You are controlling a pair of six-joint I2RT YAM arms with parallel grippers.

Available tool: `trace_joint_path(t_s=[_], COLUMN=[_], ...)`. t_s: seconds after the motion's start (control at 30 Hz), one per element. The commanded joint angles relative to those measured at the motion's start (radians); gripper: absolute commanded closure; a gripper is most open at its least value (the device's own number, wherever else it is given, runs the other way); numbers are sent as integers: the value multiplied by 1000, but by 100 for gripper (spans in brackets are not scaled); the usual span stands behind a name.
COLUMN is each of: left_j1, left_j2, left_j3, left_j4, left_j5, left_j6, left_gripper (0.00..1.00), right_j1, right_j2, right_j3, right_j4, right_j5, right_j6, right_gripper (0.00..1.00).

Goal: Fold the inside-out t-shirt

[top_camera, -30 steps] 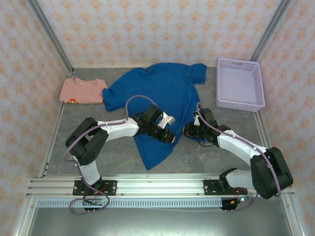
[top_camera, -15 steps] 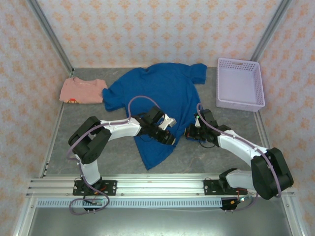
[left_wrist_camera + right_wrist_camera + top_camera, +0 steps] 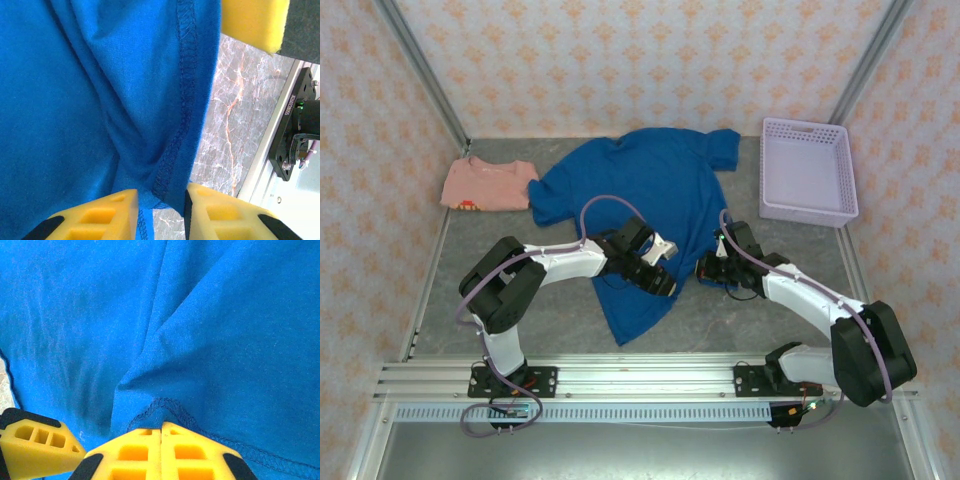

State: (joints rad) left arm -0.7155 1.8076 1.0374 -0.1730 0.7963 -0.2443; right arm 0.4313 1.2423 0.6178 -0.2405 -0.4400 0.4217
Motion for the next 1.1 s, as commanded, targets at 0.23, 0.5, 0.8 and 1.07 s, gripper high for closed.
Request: trace_joint_path(t_s=[0.23,0.5,0.8,1.07], left_j1=[12,12,21,39], left_j2=[-22,-10,-22,-69], left_j3=[0,13,0,-51], left_j4=[-11,-7,-5,93], left_j5=[-27,-22,-8,79], left_j6=[11,6,10,-36], left_gripper=[69,63,88,96], right_j1=[4,3,4,4], right_j2=[-9,-1,9,28], right_j3=[30,33,50,74], right_j4=[-27,-33,-66,-131], right_j5=[28,30,55,108], right_j6=[-19,-24,-44,-56], right_gripper=[100,100,100,100])
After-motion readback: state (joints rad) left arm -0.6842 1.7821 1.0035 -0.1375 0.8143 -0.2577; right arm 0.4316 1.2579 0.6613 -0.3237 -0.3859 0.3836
